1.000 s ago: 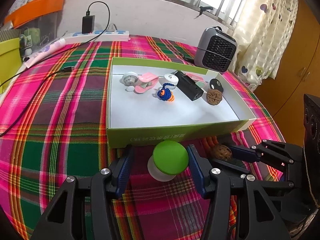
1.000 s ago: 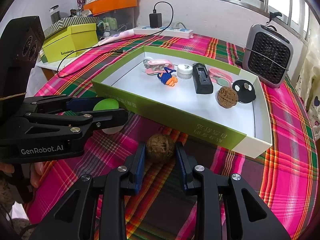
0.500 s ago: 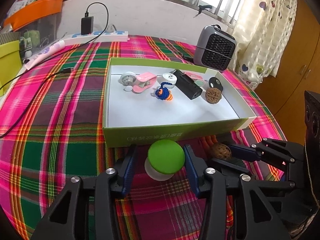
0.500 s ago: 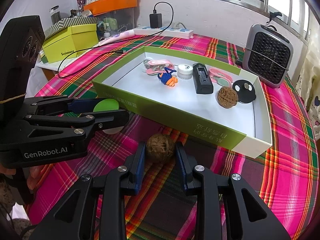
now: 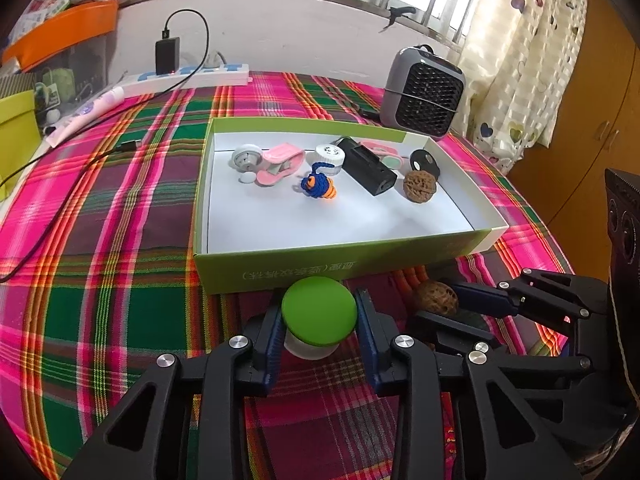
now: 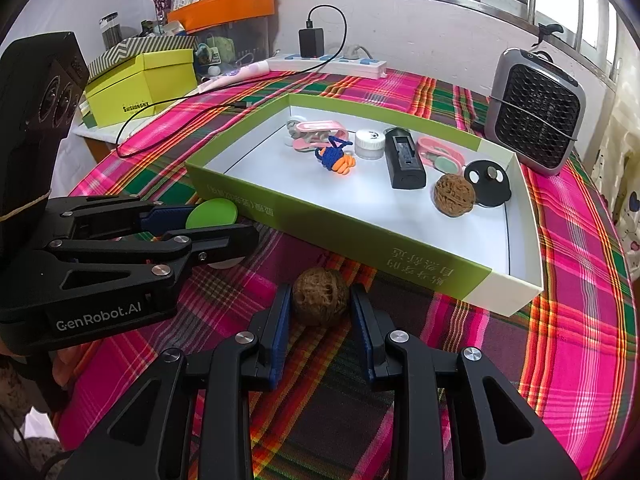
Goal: Organize objects
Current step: 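Grasp the green-topped toy with the left gripper while the right grasps the walnut, then carry the green-topped toy and walnut over the white box with both grippers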
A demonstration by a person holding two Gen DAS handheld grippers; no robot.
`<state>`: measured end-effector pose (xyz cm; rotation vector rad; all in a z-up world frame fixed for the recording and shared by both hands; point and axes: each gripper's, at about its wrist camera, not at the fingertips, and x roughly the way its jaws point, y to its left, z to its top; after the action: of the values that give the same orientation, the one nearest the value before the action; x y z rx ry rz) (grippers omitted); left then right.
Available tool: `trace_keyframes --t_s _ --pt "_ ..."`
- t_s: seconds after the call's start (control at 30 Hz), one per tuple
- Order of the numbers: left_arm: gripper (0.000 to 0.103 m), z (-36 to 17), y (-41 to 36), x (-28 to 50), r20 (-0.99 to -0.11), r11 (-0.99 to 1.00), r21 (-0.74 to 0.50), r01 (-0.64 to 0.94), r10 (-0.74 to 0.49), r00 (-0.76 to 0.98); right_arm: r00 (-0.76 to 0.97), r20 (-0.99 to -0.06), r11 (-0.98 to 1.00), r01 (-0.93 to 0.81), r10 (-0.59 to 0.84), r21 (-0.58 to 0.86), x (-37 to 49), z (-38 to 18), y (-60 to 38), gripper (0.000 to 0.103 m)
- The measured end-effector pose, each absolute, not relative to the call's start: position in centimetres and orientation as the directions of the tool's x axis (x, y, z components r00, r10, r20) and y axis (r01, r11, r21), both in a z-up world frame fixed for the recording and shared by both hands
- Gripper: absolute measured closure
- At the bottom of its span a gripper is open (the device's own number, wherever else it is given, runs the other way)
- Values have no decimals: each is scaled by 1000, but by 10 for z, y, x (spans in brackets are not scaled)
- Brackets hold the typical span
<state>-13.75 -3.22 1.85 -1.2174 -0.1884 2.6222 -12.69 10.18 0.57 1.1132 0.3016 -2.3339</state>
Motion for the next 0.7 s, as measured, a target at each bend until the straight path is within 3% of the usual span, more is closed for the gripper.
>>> trace_keyframes --t_s 0.7 --pt "72 23 -30 -132 -725 -963 -200 -179 268 -634 -535 -760 -837 547 -368 21 -124 12 107 73"
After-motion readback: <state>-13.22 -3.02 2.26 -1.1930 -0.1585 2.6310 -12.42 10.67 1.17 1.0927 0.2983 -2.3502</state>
